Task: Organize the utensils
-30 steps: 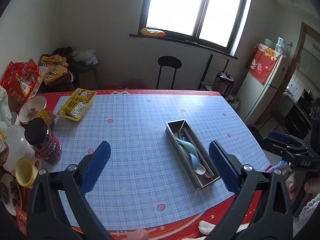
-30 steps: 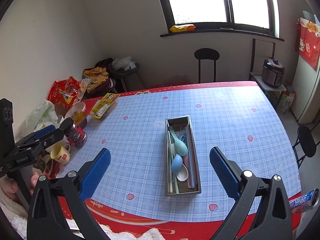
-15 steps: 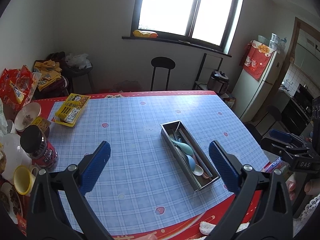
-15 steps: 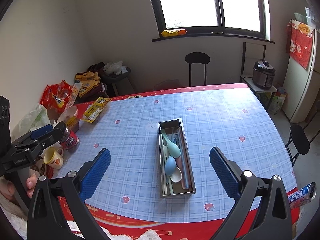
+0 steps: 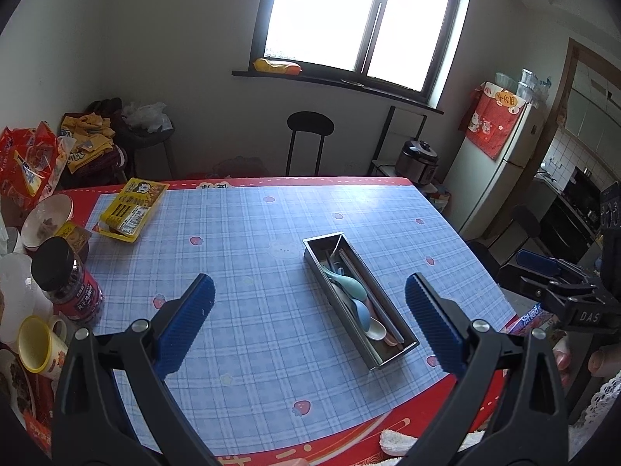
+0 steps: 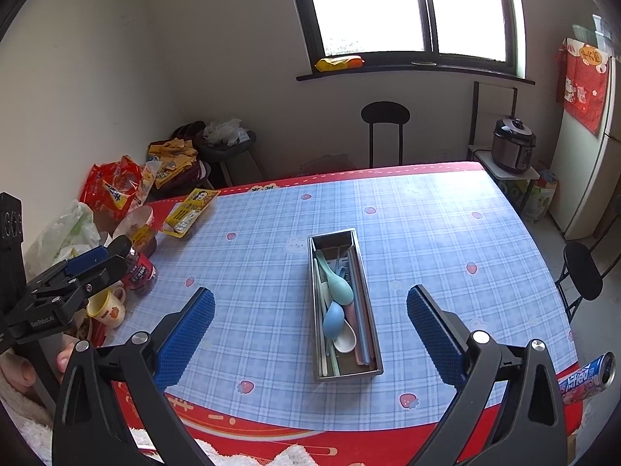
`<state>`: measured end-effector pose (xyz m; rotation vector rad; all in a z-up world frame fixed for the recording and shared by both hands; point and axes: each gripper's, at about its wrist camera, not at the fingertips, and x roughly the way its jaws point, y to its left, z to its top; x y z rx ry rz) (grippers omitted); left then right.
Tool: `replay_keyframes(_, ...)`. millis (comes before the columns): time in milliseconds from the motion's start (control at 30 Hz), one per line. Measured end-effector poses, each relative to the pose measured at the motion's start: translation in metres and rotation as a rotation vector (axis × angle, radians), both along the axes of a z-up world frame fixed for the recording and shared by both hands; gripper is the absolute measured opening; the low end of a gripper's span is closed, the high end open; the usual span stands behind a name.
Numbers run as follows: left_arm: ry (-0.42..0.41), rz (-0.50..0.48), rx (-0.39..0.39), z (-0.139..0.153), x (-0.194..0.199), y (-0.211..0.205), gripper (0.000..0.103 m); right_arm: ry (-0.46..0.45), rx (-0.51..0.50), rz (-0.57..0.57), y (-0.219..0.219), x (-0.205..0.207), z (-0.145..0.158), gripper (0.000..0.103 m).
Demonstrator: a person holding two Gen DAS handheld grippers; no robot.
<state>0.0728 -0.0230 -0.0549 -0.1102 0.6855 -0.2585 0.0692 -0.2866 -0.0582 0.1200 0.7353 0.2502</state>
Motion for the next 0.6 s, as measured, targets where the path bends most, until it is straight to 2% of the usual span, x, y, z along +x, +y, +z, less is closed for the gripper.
replay_keyframes(600, -0.009, 0.008, 0.024, 0.004, -0.0019, -0.0033, 0.097, -0.011, -0.021, -0.015, -0.002, -0.0024, -0.0012, 0.097)
